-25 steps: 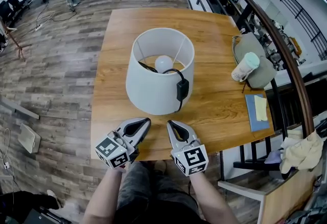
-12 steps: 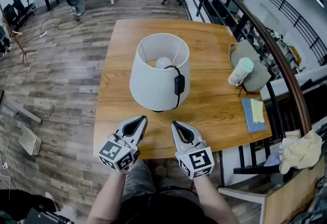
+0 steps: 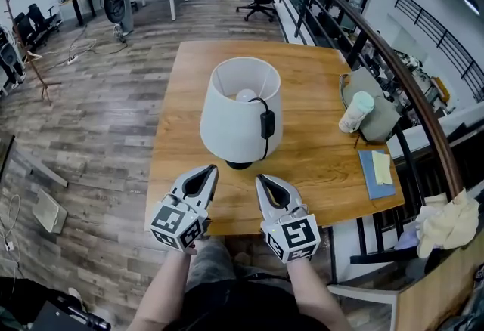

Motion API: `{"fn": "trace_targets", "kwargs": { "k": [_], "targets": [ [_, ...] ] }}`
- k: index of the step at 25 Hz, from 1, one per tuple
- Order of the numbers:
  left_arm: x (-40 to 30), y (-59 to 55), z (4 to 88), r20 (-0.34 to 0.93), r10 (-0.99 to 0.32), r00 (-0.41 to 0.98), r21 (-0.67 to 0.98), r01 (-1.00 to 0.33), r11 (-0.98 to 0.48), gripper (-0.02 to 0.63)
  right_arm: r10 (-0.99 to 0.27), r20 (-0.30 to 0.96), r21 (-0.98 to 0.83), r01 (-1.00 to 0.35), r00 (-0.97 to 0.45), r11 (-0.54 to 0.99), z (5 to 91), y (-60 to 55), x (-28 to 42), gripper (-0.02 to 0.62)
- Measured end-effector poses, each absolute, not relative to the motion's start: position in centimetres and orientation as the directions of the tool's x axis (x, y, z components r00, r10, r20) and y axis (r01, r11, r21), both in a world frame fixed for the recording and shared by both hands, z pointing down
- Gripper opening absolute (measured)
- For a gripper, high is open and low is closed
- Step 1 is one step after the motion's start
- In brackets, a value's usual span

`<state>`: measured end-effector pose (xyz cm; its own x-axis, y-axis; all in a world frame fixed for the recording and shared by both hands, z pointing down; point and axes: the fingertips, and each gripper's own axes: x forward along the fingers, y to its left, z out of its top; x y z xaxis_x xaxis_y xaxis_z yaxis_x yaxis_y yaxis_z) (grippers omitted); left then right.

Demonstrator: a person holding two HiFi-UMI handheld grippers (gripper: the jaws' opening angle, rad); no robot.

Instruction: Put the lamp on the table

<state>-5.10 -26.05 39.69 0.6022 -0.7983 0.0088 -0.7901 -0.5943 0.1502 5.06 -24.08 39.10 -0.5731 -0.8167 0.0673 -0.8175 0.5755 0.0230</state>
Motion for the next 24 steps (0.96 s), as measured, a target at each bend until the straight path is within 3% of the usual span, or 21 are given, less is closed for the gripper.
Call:
{"fn": "trace_targets", "kwargs": {
  "k": [24],
  "targets": [
    [-6.5,-27.0,38.1,0.003,-0.816,0.578,0.090,-0.813,-0.575,-0.003,-0.807,0.058,-0.012,-0.809,-0.588,0.588,39.0,-24.9,4.9,0.006]
  ]
}}
